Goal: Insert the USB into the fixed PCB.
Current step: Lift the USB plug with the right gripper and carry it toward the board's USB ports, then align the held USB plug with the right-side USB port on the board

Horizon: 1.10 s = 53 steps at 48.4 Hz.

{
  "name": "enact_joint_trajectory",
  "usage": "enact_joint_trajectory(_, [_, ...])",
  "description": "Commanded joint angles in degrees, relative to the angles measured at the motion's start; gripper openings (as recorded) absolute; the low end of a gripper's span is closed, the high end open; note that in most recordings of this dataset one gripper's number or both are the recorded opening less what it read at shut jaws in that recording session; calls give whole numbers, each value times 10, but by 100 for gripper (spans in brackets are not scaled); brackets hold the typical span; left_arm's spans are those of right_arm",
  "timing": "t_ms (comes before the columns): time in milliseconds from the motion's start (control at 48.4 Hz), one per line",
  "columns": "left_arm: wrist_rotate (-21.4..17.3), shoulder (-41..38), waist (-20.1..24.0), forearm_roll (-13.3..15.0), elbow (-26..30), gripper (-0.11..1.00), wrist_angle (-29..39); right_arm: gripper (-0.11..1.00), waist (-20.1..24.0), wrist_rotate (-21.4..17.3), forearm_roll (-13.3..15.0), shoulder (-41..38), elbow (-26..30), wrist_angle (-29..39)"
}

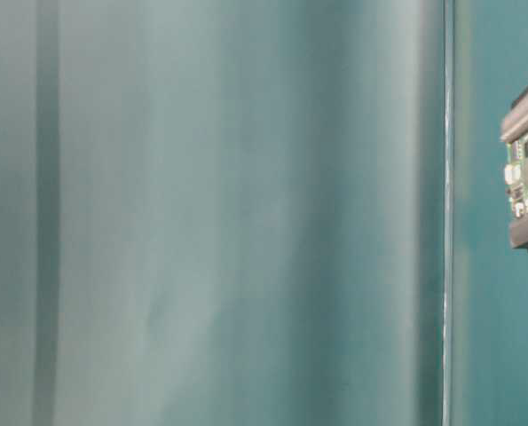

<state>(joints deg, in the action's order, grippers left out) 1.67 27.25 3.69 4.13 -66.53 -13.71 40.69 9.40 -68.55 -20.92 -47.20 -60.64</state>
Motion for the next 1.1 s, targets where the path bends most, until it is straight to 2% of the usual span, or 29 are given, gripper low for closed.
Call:
enact_joint_trajectory(0, [3,32,-4,-1,-5,1,18,19,6,0,-25,25,19,-12])
enact_joint_trajectory(124, [4,66,-9,-1,-17,1,51,19,13,0,-65,25,47,-14])
enact_joint_trajectory(331, [6,124,-9,-1,-39,1,96,19,18,19,-207,21,91,-52])
enact_joint_trajectory(434, [5,166,-11,-1,-62,1,96,19,17,37,-266,16,105,-78])
enact_joint_trajectory(517, [4,213,-11,-1,-84,1,96,19,17,51,-301,11,113,-99])
enact_joint_trajectory(620, [5,291,-11,-1,-117,1,98,19,17,64,-335,4,128,-117])
enact_joint_trajectory(723, [5,407,-11,-2,-152,1,100,19,15,66,-369,-6,152,-133])
enact_joint_trajectory(889, [4,565,-11,-1,-193,1,112,19,13,67,-394,-23,187,-159])
enact_joint_trajectory(971, [4,600,-11,-2,-202,1,125,19,10,67,-401,-30,200,-171])
enact_joint_trajectory(1075, [4,585,-11,-3,-198,1,156,19,2,67,-411,-40,217,-185])
